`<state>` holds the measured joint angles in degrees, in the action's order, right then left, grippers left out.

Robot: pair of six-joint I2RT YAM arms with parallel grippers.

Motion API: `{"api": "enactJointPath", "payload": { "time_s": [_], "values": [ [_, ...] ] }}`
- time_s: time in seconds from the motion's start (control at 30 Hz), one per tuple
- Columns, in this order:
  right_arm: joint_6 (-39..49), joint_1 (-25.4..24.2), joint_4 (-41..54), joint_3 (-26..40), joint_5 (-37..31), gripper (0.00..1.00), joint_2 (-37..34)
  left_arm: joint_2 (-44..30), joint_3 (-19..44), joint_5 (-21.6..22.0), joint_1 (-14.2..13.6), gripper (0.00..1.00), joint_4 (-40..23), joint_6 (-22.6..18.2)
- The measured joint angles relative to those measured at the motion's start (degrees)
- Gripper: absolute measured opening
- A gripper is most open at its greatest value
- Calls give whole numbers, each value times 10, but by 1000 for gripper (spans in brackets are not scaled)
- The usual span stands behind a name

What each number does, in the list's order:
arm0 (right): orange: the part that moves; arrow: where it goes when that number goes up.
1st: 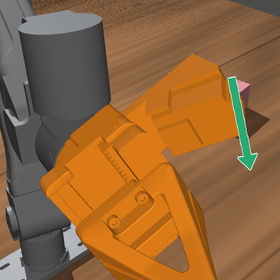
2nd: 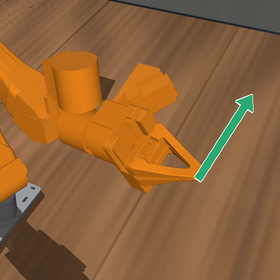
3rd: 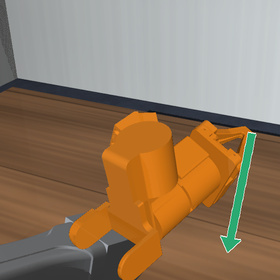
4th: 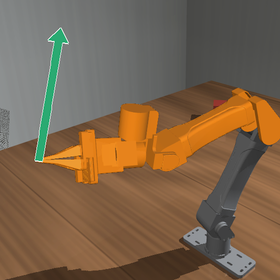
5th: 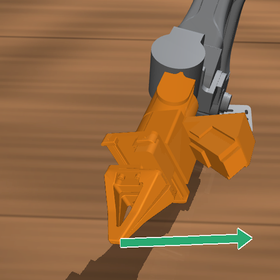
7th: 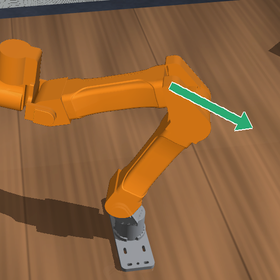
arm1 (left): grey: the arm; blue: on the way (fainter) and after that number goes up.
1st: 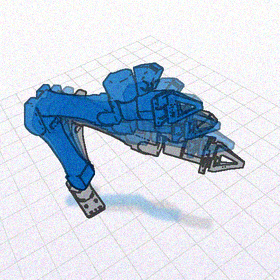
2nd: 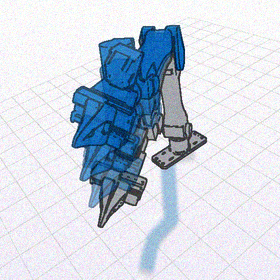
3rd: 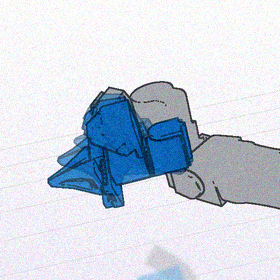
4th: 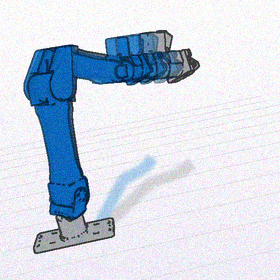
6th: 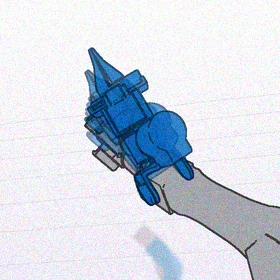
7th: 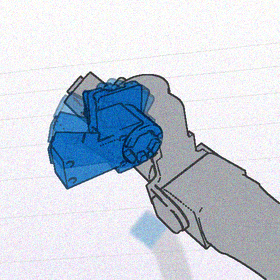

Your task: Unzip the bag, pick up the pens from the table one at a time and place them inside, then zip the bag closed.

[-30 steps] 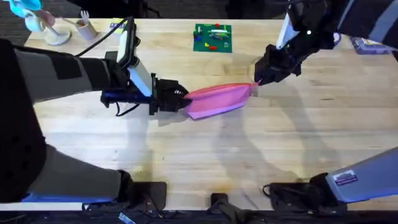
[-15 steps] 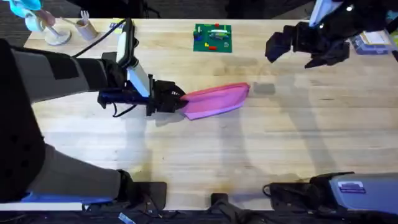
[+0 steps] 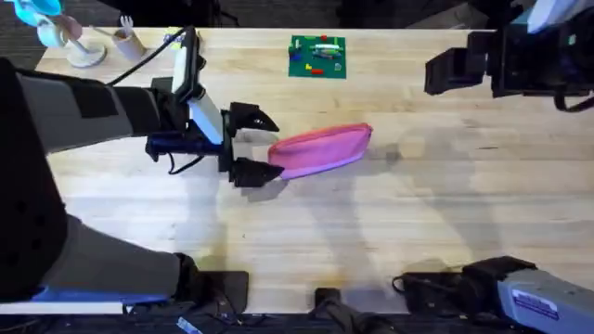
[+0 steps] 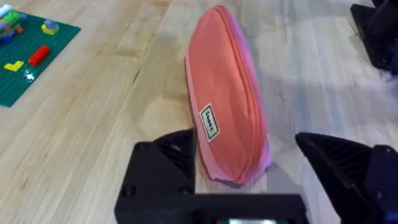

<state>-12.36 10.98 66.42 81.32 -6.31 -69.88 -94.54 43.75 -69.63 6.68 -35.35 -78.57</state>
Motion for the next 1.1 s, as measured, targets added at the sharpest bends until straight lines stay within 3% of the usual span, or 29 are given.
{"api": "enactJointPath", "payload": {
  "time_s": [0.33,0.47,0.57,0.77,0.9,1.1],
  "values": [
    [29,1,8,0,-1,998,0,1,0,6,0,994,9,-1],
    [78,15,21,0,-2,997,4,27,2,38,0,994,-14,13],
    [105,30,22,0,-2,998,18,68,19,79,0,994,-16,54],
    [127,35,48,0,-2,998,53,158,85,139,0,994,-26,185],
    [124,35,69,0,-3,997,65,218,129,194,0,994,-94,254],
    [110,35,91,0,-3,998,77,289,193,280,0,994,-225,315]
  ]
}}
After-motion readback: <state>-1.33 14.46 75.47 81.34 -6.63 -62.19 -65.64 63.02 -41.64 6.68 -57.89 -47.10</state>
